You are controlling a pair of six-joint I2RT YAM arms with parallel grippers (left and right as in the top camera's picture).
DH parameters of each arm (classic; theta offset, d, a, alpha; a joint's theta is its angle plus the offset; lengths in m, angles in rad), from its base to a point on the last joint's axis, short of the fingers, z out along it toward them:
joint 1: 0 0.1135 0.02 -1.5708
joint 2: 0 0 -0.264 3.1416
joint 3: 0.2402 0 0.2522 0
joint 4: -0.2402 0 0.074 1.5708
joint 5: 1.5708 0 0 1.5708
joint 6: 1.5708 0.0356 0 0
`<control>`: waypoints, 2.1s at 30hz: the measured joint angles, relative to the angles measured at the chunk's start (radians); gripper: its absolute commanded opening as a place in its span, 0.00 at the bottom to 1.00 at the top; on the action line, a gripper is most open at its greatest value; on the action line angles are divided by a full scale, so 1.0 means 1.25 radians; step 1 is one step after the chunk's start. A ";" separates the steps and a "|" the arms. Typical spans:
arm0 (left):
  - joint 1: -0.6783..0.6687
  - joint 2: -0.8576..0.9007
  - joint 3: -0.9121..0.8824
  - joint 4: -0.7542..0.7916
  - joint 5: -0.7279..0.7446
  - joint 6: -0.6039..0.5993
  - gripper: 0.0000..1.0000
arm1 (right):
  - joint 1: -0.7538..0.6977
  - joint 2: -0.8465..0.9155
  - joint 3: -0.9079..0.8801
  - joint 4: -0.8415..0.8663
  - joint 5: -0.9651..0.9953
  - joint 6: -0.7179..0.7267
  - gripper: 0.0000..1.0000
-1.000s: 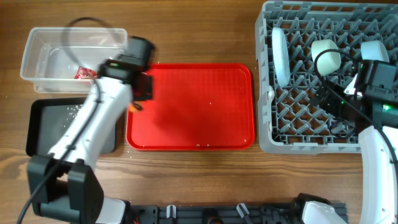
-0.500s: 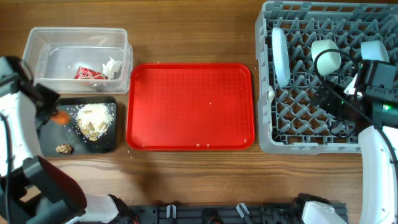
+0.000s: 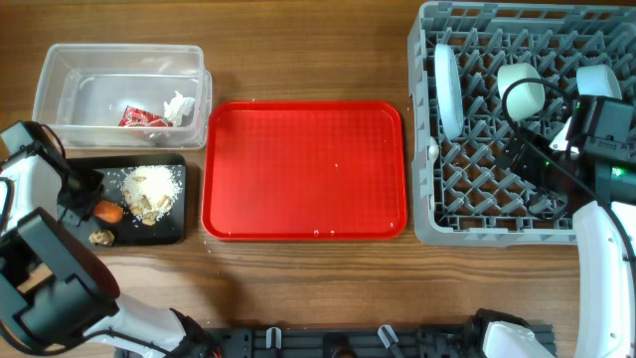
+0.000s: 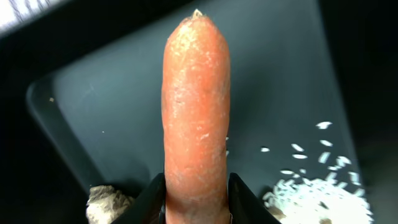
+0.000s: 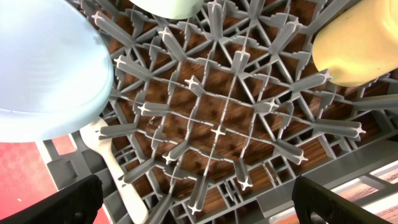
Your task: Sort waste into correct bins and load items into the dishwasher rack
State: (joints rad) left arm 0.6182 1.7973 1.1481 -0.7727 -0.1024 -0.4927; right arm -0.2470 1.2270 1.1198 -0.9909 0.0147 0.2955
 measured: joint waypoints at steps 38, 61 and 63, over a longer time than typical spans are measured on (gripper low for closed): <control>-0.602 -0.254 -0.011 -0.211 0.165 0.249 1.00 | 0.180 0.091 -0.001 -0.019 -0.263 -0.190 1.00; -0.562 -1.180 -0.259 -0.103 0.140 0.249 1.00 | 0.180 -0.563 -0.188 0.104 -0.182 -0.177 1.00; -0.562 -1.180 -0.260 -0.124 0.140 0.249 1.00 | 0.180 -0.562 -0.188 0.089 -0.181 -0.177 1.00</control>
State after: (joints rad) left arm -0.0845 0.3222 0.8227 -0.9276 0.0727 -0.1810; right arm -0.0223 0.5243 0.8845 -0.8791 -0.2115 0.0742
